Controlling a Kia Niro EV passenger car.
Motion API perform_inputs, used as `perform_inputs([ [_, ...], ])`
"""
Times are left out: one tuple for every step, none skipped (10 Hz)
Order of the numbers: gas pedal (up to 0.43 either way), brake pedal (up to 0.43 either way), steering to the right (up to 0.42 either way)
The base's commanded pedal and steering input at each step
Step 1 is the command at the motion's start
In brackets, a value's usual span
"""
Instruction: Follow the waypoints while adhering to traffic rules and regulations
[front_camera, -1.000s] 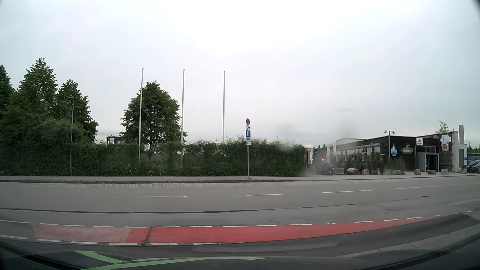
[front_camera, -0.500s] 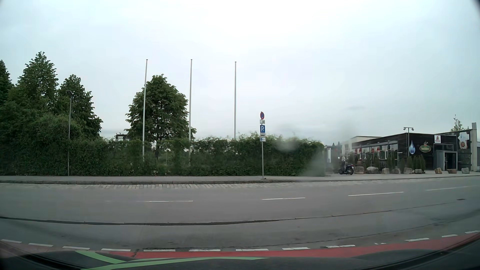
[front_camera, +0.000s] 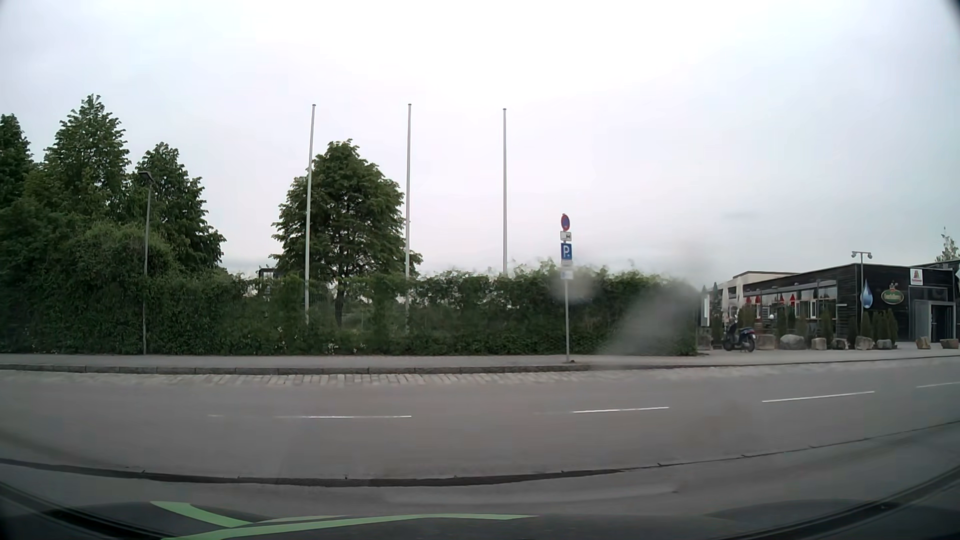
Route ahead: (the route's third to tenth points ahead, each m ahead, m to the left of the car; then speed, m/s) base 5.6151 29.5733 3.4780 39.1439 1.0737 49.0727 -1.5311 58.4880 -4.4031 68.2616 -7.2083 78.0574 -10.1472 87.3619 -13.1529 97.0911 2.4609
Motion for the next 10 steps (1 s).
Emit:
perform_inputs([
  [0.000,0.256,-0.184],
  [0.000,0.262,-0.186],
  [0.000,0.262,-0.188],
  [0.000,0.256,-0.194],
  [0.000,0.250,-0.201],
  [0.000,0.226,-0.212],
  [0.000,0.140,-0.226],
  [0.000,0.000,-0.250],
  [0.000,0.000,-0.277],
  [0.000,0.000,-0.296],
])
